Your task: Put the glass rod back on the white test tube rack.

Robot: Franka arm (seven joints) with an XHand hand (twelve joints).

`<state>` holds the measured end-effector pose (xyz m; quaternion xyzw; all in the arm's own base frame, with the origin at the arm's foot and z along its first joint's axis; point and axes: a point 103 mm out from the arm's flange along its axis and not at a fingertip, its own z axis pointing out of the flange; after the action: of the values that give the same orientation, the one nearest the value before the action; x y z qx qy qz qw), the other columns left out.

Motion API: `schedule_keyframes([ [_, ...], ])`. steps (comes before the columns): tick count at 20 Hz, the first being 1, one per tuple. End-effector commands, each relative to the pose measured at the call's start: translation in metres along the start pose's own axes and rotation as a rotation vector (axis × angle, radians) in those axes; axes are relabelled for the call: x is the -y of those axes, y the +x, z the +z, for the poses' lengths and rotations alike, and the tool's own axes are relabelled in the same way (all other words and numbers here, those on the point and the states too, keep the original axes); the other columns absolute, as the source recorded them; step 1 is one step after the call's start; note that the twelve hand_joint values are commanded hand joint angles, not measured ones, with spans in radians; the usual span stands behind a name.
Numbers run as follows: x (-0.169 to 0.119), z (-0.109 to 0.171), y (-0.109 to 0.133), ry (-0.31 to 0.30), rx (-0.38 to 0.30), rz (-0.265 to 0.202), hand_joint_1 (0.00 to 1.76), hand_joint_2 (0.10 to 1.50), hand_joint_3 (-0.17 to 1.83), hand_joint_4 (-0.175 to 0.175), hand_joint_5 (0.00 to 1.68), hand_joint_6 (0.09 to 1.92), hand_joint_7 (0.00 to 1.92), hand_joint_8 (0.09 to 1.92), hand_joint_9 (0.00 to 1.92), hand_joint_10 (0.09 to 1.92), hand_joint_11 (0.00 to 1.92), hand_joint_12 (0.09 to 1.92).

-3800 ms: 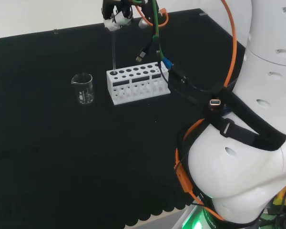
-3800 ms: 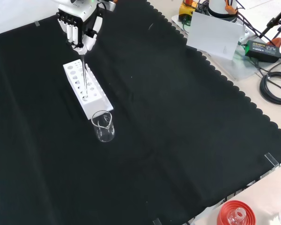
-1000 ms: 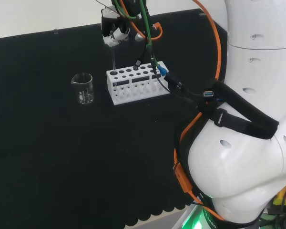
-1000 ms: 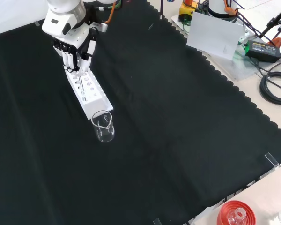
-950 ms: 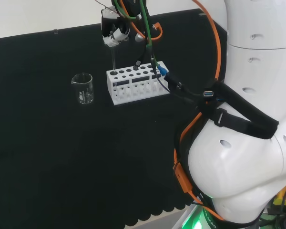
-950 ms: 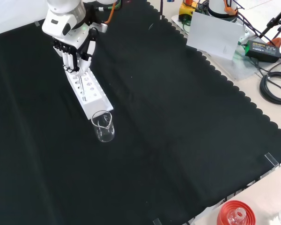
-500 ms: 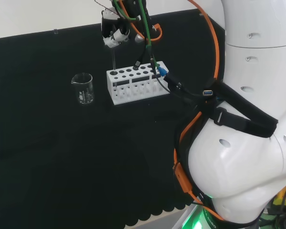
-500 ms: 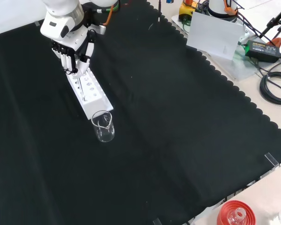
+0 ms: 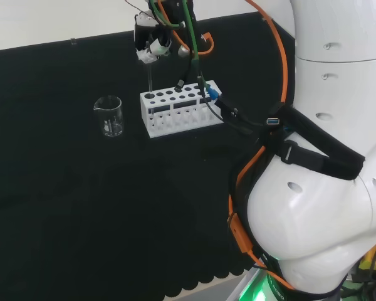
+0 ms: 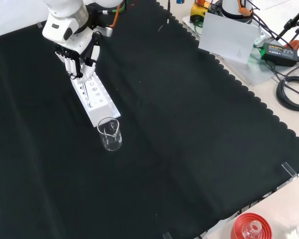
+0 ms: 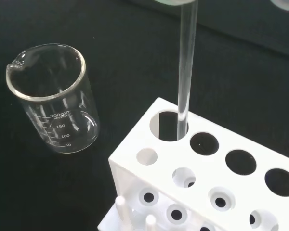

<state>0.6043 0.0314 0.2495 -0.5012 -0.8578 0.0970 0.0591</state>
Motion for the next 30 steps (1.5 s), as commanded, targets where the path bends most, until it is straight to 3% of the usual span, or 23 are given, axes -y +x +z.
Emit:
schedule_keyframes([
  [1,0.004,-0.002,-0.004,0.029,-0.017,-0.002,1.29,1.14,-0.16,-0.174,1.06,0.86,1.11,0.87,1.57,0.54,1.61,0.53],
  [3,0.006,-0.001,-0.006,0.047,-0.034,0.003,1.26,1.16,-0.14,-0.093,0.96,0.99,1.08,0.96,1.55,0.57,1.63,0.52],
  [6,0.007,-0.001,-0.007,0.060,-0.058,0.004,1.26,1.08,-0.17,-0.158,0.56,1.04,0.76,0.97,1.56,0.46,1.70,0.47],
  [10,0.010,-0.002,-0.010,0.055,-0.074,0.006,1.22,1.03,-0.17,-0.175,0.34,0.91,0.60,0.94,1.66,0.24,1.81,0.39],
  [15,0.014,-0.008,-0.013,0.069,-0.073,0.014,1.20,1.01,-0.17,-0.175,0.27,0.75,0.55,0.93,1.71,0.13,1.84,0.36],
  [18,0.017,-0.008,-0.015,0.031,-0.080,0.000,1.20,1.01,-0.17,-0.175,0.26,0.72,0.52,0.93,1.73,0.11,1.85,0.35],
  [22,0.026,-0.016,-0.017,0.039,-0.077,0.019,1.20,1.00,-0.17,-0.175,0.24,0.66,0.44,0.94,1.75,0.09,1.85,0.35],
  [26,0.032,-0.016,-0.019,0.066,-0.095,0.029,1.19,1.00,-0.17,-0.174,0.16,0.46,0.41,0.95,1.80,0.09,1.87,0.33],
  [30,0.031,-0.010,-0.015,0.113,-0.100,0.016,1.18,1.00,-0.17,-0.122,0.11,0.23,0.54,0.95,1.84,0.09,1.89,0.32],
])
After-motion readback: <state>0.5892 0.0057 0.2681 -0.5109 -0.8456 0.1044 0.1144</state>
